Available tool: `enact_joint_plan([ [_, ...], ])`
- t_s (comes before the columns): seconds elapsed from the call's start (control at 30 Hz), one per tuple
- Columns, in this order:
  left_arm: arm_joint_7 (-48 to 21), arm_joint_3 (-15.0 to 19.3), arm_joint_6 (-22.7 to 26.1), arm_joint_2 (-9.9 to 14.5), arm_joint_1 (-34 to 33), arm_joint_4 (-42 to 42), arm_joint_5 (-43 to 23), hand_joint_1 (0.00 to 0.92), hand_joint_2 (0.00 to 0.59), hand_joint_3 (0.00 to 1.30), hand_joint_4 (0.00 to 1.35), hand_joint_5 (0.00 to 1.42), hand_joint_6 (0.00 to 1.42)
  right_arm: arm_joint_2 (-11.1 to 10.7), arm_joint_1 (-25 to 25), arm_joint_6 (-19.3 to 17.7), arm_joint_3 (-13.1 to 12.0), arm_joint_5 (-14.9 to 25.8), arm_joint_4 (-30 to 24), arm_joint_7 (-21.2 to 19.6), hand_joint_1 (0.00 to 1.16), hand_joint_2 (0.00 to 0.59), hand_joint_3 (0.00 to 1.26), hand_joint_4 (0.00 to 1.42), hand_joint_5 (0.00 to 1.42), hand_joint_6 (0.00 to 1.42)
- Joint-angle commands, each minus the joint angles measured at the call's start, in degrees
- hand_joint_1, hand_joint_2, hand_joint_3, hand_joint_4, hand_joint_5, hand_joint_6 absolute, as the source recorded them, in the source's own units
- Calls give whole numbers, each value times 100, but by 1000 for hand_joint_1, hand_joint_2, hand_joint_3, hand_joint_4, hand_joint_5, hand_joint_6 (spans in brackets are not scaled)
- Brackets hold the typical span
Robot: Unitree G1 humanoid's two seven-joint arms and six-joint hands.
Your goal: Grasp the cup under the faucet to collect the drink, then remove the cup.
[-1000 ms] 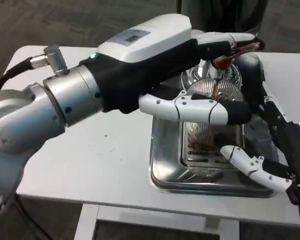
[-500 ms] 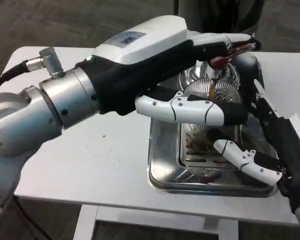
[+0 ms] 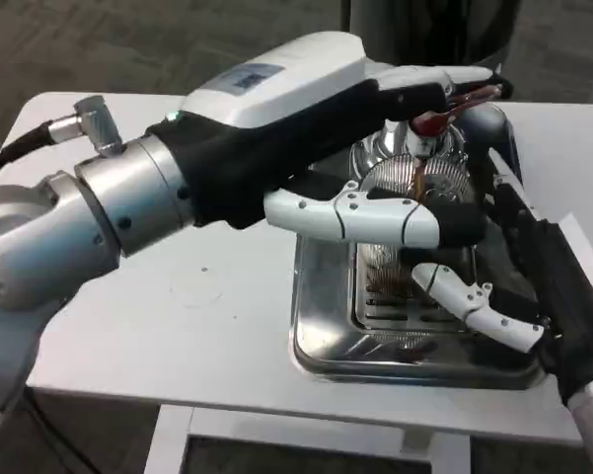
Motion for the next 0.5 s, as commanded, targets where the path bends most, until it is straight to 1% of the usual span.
enact_joint_plan([
  [0.03,-278,-107,76,85,330,82,-35,0,91,153,86,177,109,25,-9,35,48,19,60,-60,585,255,44,49,132,196],
  [0.27,-106,76,163,-34,415,182,-289,0,91,153,86,177,109,14,1,40,31,33,40,-57,585,255,45,53,133,196],
  [0.5,-69,138,178,-56,405,217,-423,0,92,153,86,177,109,-1,13,44,-7,53,18,-48,578,262,45,54,136,196],
])
